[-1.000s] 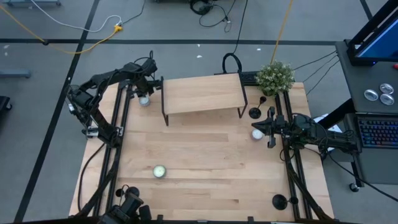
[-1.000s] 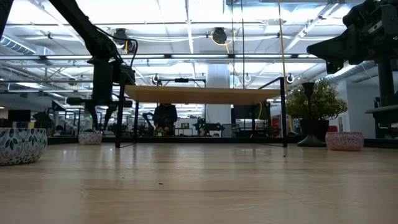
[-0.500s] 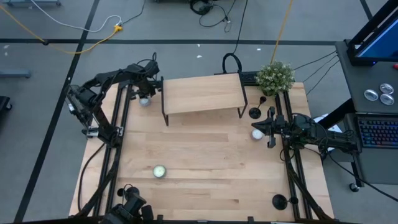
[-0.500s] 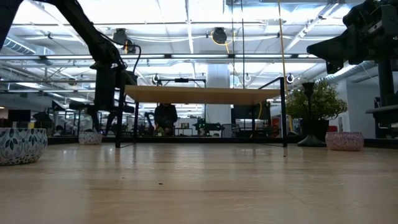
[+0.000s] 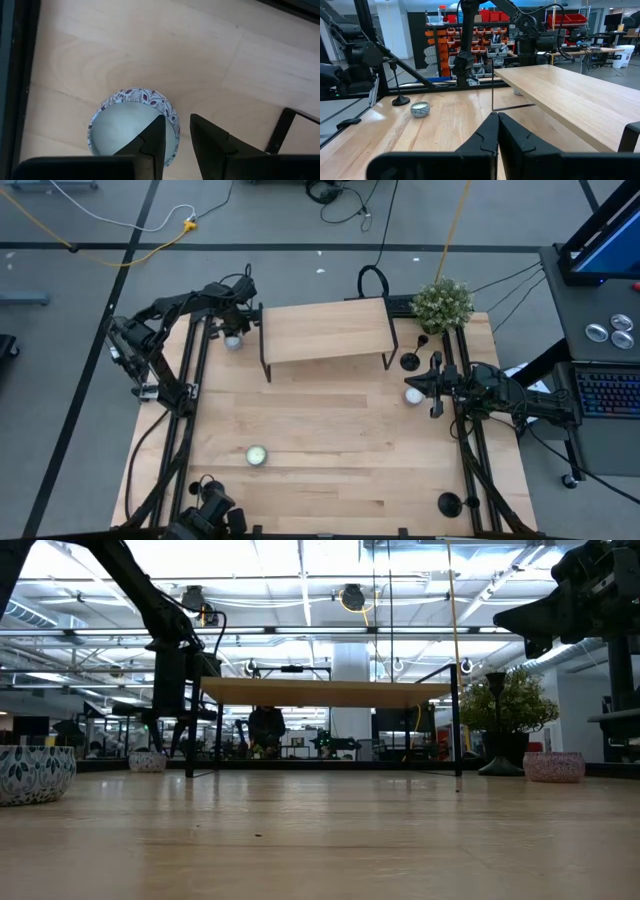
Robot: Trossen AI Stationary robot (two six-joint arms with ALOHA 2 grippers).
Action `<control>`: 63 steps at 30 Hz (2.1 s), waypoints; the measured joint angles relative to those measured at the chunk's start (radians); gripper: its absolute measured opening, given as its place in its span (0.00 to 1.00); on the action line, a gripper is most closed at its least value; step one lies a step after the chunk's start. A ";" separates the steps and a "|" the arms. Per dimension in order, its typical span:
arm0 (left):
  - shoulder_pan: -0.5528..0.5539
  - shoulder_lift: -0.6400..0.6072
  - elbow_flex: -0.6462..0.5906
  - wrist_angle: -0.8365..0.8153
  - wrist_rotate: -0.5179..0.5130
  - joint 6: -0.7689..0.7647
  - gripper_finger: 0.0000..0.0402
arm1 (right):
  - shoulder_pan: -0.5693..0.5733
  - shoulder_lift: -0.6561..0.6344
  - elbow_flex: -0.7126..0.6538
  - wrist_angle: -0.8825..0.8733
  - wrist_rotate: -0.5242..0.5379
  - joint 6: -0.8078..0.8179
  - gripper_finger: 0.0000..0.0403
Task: Pick & Place candle stick holders
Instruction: Put the red and white scented candle on the shelf
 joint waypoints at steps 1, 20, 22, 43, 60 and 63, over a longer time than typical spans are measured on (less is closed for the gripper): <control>0.000 0.000 0.000 0.000 -0.003 0.000 0.23 | 0.000 0.000 0.000 0.000 0.000 0.000 0.00; 0.000 0.000 0.000 0.021 -0.004 0.036 0.03 | 0.000 0.000 0.000 0.000 0.000 0.000 0.00; 0.000 -0.003 0.000 0.022 -0.004 0.045 0.02 | 0.000 0.000 0.000 0.000 0.000 0.000 0.00; 0.004 -0.373 0.064 0.023 -0.064 0.058 0.01 | 0.000 0.000 0.000 0.000 0.007 -0.047 0.00; -0.280 -0.467 0.312 0.033 -0.074 0.134 0.00 | 0.000 0.000 0.000 0.000 0.004 -0.045 0.00; -0.338 -0.445 0.340 0.024 -0.071 0.115 0.00 | 0.000 0.000 0.000 0.000 0.004 -0.045 0.00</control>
